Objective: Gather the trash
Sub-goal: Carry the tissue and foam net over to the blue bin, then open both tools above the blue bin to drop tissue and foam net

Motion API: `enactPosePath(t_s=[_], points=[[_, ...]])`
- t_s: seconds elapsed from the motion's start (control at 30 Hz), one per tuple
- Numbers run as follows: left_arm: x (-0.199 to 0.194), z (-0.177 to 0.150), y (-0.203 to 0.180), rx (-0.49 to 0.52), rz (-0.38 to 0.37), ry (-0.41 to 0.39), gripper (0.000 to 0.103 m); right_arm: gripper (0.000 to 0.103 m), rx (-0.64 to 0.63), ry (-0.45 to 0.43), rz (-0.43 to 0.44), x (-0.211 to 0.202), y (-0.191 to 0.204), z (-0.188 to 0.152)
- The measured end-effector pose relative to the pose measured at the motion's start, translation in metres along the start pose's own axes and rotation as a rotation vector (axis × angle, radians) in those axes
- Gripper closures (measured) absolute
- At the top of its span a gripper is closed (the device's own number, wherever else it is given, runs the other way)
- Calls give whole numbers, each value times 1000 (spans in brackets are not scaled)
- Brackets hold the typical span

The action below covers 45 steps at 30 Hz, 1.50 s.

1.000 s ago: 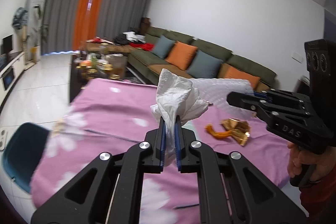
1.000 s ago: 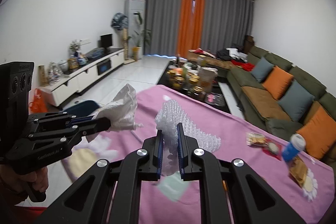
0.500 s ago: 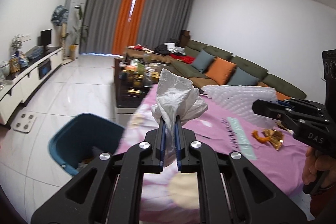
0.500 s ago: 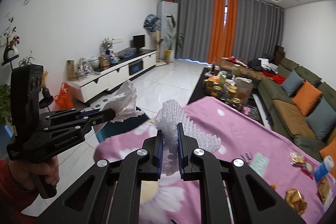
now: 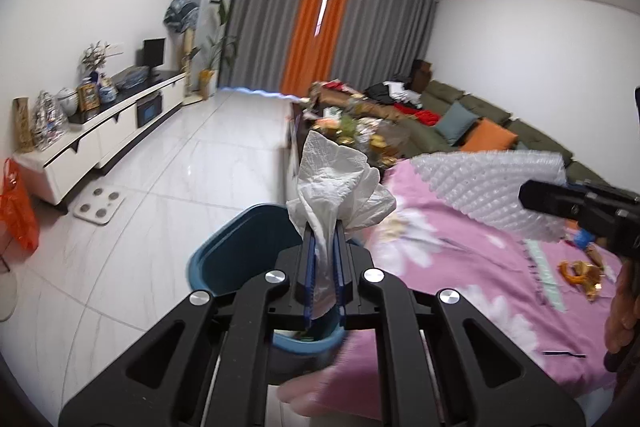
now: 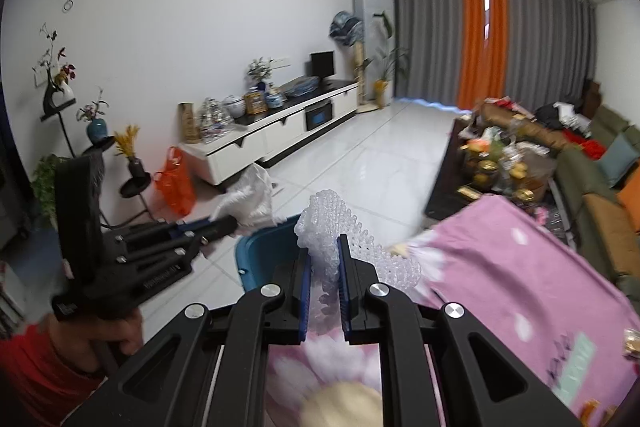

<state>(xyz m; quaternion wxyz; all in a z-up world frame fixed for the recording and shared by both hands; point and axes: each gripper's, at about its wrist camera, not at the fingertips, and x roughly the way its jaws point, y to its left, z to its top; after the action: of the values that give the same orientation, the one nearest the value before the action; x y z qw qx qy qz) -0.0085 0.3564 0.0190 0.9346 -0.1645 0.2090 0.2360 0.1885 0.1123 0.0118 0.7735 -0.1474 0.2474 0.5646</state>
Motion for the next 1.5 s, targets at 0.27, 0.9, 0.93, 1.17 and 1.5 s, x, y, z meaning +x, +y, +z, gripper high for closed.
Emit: enactPosePath(t_s=[0.27,0.9,0.93,1.17,1.5], points=[[50,-10,28,-10,76,94,94,93,74,93,100,72,1,16],[173,-54,29,-16,144,261,93,92,224,303,146,188,-7,10],[178,-57,29,-16,147,265,93,92,226,311,147,191,-7,9],[199,-67,33,-11,157,284,82,82,232,356,128,207,-8,-1],[175,-57,27,-13,191,219,36,56,270,283,106,187,-22,3]])
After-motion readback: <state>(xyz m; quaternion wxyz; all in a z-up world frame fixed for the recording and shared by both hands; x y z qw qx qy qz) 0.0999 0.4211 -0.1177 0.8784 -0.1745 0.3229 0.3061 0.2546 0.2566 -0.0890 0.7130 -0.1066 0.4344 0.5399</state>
